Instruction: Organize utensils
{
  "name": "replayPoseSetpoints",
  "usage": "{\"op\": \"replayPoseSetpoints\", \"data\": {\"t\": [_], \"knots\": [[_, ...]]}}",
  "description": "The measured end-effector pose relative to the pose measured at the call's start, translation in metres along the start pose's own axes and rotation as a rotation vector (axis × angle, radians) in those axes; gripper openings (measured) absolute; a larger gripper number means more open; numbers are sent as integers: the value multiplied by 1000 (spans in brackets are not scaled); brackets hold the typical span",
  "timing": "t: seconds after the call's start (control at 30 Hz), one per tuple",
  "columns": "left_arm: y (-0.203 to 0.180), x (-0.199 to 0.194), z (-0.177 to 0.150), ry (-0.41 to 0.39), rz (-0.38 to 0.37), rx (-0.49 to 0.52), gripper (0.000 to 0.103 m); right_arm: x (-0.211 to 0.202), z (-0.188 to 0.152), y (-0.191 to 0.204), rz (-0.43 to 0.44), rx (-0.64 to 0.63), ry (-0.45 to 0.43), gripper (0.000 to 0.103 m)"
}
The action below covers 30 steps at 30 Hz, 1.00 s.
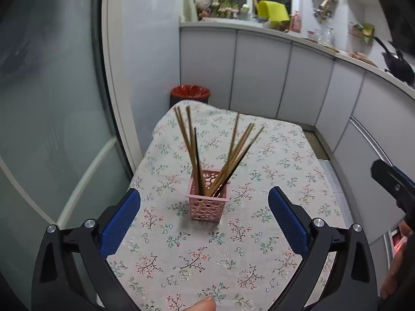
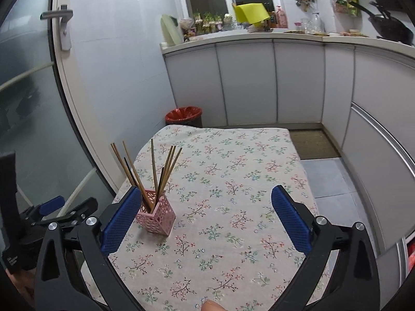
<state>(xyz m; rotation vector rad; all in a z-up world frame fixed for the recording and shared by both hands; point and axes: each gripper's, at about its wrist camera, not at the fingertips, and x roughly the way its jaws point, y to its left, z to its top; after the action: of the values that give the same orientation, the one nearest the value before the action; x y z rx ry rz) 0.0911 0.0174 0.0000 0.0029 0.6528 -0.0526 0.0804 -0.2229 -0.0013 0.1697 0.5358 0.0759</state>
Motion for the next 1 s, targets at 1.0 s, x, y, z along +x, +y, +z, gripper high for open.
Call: {"op": "replayPoseSetpoints", "data": {"t": [1.0], "knots": [[-19, -117, -5, -135, 20, -1, 96, -126, 5, 22, -192, -66, -101, 96]]}}
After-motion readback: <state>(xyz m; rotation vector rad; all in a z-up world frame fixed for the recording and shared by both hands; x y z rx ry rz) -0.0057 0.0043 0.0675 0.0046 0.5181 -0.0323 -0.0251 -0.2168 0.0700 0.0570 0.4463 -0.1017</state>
